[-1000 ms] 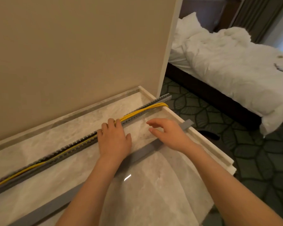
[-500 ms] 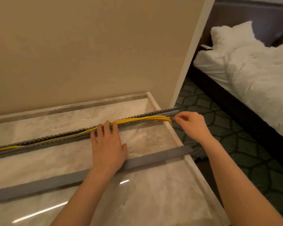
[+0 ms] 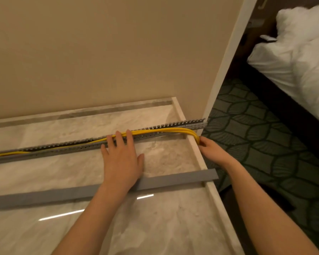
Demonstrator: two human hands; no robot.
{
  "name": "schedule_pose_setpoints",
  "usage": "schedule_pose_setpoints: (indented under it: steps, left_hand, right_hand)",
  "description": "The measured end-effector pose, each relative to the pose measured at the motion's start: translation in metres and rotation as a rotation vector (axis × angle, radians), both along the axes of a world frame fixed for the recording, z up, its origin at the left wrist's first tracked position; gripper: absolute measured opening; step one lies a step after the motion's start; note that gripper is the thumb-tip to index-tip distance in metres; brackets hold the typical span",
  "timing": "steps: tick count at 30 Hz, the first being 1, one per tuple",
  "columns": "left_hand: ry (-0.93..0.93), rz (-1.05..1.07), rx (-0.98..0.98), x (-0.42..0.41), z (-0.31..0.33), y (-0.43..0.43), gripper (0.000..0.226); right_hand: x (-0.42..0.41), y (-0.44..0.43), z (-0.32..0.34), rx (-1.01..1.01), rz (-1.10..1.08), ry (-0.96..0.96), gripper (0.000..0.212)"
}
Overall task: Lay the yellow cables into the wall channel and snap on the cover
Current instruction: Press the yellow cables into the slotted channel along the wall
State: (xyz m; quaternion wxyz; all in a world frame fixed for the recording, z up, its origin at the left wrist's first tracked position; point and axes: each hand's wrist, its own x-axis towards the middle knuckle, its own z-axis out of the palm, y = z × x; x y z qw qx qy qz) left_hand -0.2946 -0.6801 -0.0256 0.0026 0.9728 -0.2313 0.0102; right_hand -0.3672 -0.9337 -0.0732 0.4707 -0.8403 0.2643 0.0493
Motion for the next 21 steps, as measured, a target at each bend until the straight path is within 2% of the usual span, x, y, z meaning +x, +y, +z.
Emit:
schedule_pose_setpoints:
  steps: [2,6,9,11,13,16,21]
  left_hand:
    - [-0.003,-0.024,0.036,0.005,0.005,0.002,0.072]
    - [0.029,-0.056,0.094,0.012,0.015,0.003,0.069]
    - [0.046,-0.063,0.132,0.011,0.018,0.001,0.071]
    - [0.057,-0.063,0.134,0.010,0.018,0.001,0.073]
    - [0.070,-0.072,0.129,0.010,0.017,0.001,0.075]
    - [0.095,-0.099,0.111,0.013,0.014,0.003,0.075]
    - [0.139,-0.121,0.054,0.017,0.014,0.006,0.076]
  right_hand:
    - [0.001,-0.003,-0.003,0.069,-0.032,0.005,0.016]
    - [-0.003,-0.009,-0.003,0.127,-0.128,-0.050,0.011]
    - [-0.010,-0.009,0.002,0.106,-0.226,-0.202,0.010]
    - [-0.014,-0.009,0.010,0.111,-0.263,-0.326,0.019]
    - [-0.017,-0.007,0.017,0.119,-0.262,-0.449,0.019]
    - [-0.019,-0.002,0.028,0.057,-0.268,-0.596,0.017]
    - [-0.006,-0.004,0.042,-0.087,-0.302,-0.633,0.022]
